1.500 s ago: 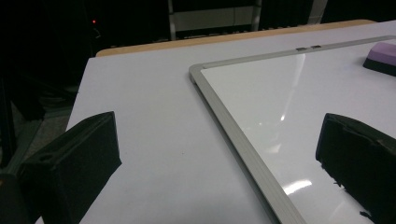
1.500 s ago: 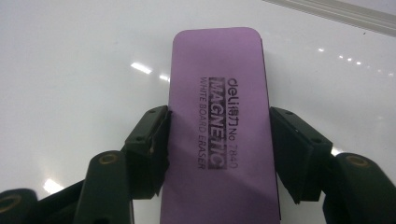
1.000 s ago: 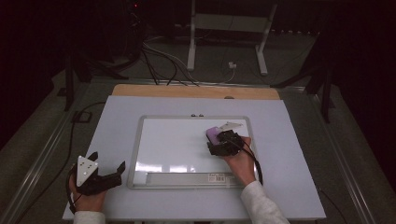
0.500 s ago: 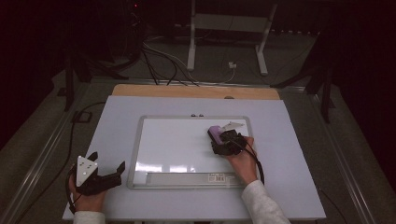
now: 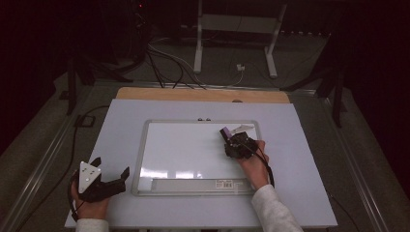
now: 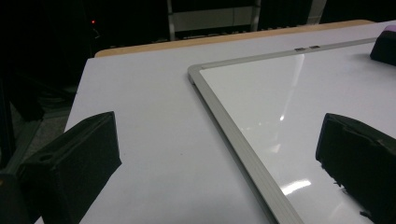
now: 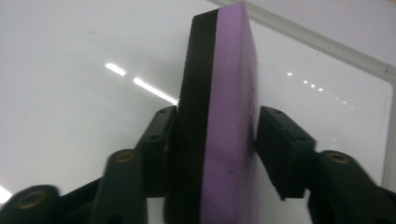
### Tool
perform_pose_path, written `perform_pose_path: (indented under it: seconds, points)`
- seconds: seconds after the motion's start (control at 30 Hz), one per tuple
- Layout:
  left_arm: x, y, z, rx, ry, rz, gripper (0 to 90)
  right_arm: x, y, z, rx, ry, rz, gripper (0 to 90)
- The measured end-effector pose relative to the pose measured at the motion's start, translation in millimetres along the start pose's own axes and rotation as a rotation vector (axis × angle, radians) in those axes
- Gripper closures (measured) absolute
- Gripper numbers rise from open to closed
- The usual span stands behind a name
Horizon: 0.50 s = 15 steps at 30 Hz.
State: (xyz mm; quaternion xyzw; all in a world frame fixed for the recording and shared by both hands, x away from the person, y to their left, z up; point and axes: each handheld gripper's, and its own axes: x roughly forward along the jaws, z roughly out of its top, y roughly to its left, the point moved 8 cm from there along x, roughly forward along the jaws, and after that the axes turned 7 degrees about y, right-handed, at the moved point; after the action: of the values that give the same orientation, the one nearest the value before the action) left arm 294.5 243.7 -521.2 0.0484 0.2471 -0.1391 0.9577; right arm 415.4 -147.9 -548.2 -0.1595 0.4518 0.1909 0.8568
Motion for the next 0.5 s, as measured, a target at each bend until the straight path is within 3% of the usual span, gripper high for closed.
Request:
perform_pose_path:
  seconds: [0.1, 0.2, 0.5]
  points:
    - [-0.1, -0.1, 0.1, 0.001, 0.000, -0.001, 0.6, -2.9, -2.9, 1.8, 0.013, -0.015, -0.006, 62.2]
    - [-0.1, 0.0, 0.0, 0.000, 0.000, 0.000, 0.6, -6.0, -5.7, 3.9, 0.020, -0.033, -0.016, 63.1]
    - [0.1, -0.2, 0.0, 0.001, 0.001, -0.001, 0.6, -16.3, -24.7, 12.8, 0.109, -0.075, -0.029, 63.2]
